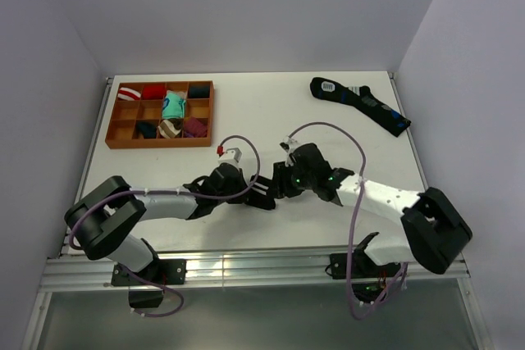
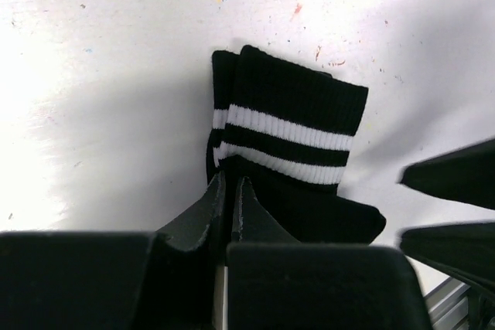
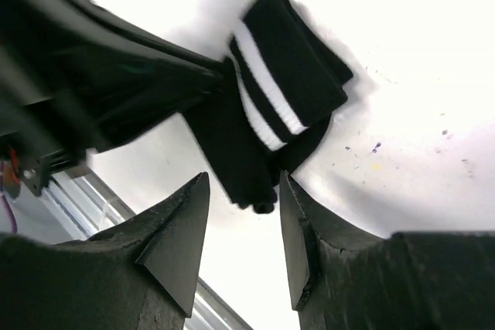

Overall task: Roll the socks
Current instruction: Roll the sock at the center of the board.

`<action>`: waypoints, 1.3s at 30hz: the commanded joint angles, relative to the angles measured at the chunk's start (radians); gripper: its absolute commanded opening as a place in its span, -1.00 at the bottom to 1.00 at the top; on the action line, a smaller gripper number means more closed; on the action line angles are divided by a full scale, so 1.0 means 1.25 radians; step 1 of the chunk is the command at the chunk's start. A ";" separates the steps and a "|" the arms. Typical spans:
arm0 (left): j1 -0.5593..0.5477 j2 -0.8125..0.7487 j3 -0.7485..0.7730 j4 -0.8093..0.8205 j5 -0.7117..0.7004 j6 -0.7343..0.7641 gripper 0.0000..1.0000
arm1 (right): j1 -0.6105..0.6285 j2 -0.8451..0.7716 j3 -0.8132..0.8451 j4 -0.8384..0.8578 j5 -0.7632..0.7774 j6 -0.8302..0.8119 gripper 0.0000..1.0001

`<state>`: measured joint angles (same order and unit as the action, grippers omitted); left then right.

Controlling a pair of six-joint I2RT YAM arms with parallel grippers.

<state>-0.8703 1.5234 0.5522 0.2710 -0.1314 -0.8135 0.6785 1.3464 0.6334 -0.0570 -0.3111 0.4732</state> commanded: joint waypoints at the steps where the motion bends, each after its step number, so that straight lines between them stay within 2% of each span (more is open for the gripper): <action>1: -0.006 0.051 -0.016 -0.200 -0.003 0.016 -0.99 | 0.008 -0.096 -0.063 0.165 0.056 -0.021 -0.02; 4: -0.006 0.054 -0.004 -0.214 0.012 0.022 -0.99 | 0.024 -0.122 -0.102 0.242 0.077 -0.056 -0.02; 10: -0.006 0.060 0.037 -0.273 0.027 0.041 -0.99 | 0.126 -0.118 -0.145 0.341 0.159 -0.099 0.01; 15: -0.004 0.064 0.061 -0.288 0.060 0.056 -0.99 | 0.212 -0.082 -0.148 0.388 0.244 -0.139 0.03; 18: 0.000 0.069 0.077 -0.301 0.076 0.073 -0.99 | 0.235 -0.062 -0.146 0.394 0.248 -0.170 0.05; 26: 0.037 0.066 0.088 -0.304 0.144 0.108 -0.99 | 0.239 -0.097 -0.227 0.518 0.294 -0.190 0.10; 33: 0.056 0.062 0.120 -0.351 0.174 0.144 -0.99 | 0.239 -0.125 -0.243 0.528 0.266 -0.267 0.14; 39: 0.074 0.059 0.142 -0.397 0.187 0.179 -0.99 | 0.241 -0.084 -0.206 0.507 0.213 -0.295 0.11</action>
<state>-0.7879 1.5700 0.7372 -0.0471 0.0872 -0.6582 0.9737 1.2209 0.3351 0.5396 -0.0074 0.1535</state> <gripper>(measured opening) 0.054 0.562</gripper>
